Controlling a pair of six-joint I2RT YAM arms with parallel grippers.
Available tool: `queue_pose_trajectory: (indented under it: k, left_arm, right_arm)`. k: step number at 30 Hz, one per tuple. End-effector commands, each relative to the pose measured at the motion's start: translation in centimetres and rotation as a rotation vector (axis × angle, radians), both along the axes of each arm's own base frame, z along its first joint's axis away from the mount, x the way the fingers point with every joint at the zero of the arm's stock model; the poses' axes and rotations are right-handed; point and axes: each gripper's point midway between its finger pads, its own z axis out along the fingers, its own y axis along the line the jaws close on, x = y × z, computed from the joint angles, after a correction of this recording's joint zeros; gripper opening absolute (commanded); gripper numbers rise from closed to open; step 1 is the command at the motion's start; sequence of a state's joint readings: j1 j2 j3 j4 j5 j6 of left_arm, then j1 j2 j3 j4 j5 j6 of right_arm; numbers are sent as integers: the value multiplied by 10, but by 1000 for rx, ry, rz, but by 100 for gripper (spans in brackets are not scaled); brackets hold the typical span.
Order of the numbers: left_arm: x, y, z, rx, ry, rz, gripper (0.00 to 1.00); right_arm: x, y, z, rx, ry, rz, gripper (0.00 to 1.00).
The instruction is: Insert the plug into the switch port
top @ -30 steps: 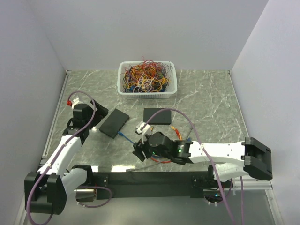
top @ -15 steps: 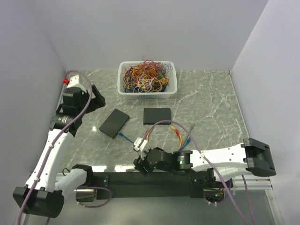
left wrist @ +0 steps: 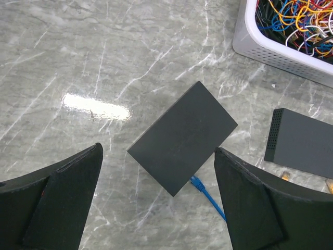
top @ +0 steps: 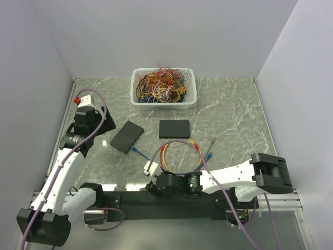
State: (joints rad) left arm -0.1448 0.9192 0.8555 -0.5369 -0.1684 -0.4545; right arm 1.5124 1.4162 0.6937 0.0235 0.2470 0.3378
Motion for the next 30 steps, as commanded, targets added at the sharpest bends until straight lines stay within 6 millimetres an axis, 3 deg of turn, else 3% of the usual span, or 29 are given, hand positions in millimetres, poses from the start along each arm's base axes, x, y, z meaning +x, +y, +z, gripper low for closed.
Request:
queue_pose_trajectory:
  k: [1,25,28,30]
  left_arm:
    - [4,4,12,23,-46,8,94]
    - [3,7,13,27,-49,24,94]
    - [2,6,13,28,-47,21,94]
    - [2,6,12,28,-45,21,94]
  right_arm:
    - [-3,17,9,48,2,-8,65]
    - [4,30,-20,-49,-30,-17,65]
    - [4,32,-25,-64,-26,-17,61]
    - [3,32,-29,-74,-23,-14,52]
